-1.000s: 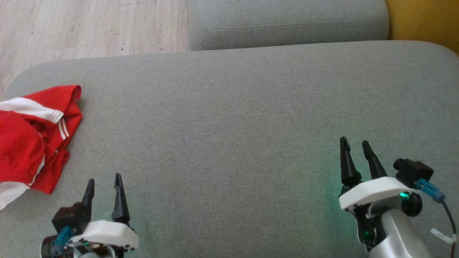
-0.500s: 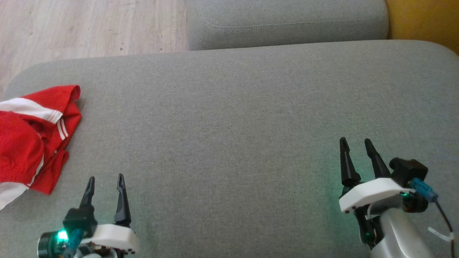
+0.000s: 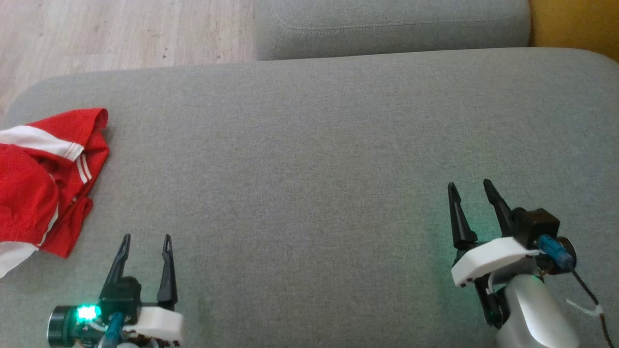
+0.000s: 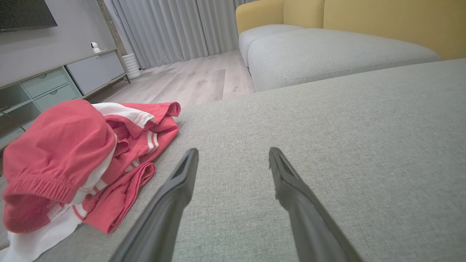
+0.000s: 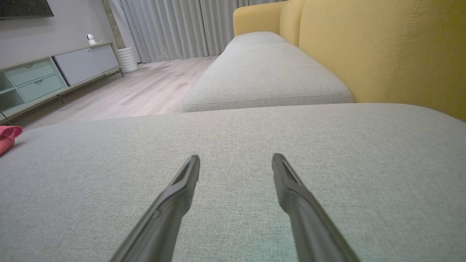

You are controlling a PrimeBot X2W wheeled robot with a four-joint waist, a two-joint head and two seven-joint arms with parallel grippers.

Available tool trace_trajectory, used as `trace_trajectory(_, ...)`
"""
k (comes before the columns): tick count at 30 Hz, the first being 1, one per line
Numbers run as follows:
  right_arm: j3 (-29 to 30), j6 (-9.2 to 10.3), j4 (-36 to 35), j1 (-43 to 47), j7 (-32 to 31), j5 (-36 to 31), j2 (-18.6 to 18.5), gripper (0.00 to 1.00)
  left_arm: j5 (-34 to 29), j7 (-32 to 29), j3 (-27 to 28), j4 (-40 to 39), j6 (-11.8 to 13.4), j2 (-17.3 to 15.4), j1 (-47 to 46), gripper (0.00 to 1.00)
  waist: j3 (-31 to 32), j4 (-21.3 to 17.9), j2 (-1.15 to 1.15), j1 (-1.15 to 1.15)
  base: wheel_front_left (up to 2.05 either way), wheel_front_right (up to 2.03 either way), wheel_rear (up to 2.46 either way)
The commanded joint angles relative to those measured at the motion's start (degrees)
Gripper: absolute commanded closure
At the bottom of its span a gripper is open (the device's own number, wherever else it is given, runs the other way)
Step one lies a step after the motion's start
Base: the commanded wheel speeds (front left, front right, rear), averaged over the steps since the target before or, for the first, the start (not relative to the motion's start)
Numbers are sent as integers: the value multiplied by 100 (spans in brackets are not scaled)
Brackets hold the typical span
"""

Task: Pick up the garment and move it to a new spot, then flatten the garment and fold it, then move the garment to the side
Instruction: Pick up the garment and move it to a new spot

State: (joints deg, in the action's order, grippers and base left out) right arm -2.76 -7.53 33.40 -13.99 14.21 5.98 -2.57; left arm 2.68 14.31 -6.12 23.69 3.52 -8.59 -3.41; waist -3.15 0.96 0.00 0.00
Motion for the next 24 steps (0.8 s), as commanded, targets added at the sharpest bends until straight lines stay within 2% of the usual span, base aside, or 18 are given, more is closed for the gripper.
trace_trajectory(1, -146, 4, -132, -241, 79, -40, -31, 0, -55, 69, 227, -137, 5, -119, -258, 0, 2, 5, 0, 0, 0, 0, 0)
trace_trajectory(8, -207, 4, -97, -238, 79, -6, -31, 0, -73, 69, 299, -90, -15, -54, -263, 0, -33, 93, 0, 0, 0, 0, 0)
trace_trajectory(13, -282, 4, -105, -254, 79, 20, -31, 0, -47, 69, 389, -67, -22, 15, -300, 0, -113, 346, 0, 0, 0, 0, 0)
trace_trajectory(17, -419, 4, -110, -234, 79, 86, -31, 0, -41, 69, 440, -57, -34, 89, -292, 0, -147, 755, 0, 0, 0, 0, 0)
trace_trajectory(24, -685, 4, -45, -164, 79, 280, -31, 0, -19, 69, 610, -32, -66, 110, -162, 0, -116, 1727, 0, 0, 0, 0, 0)
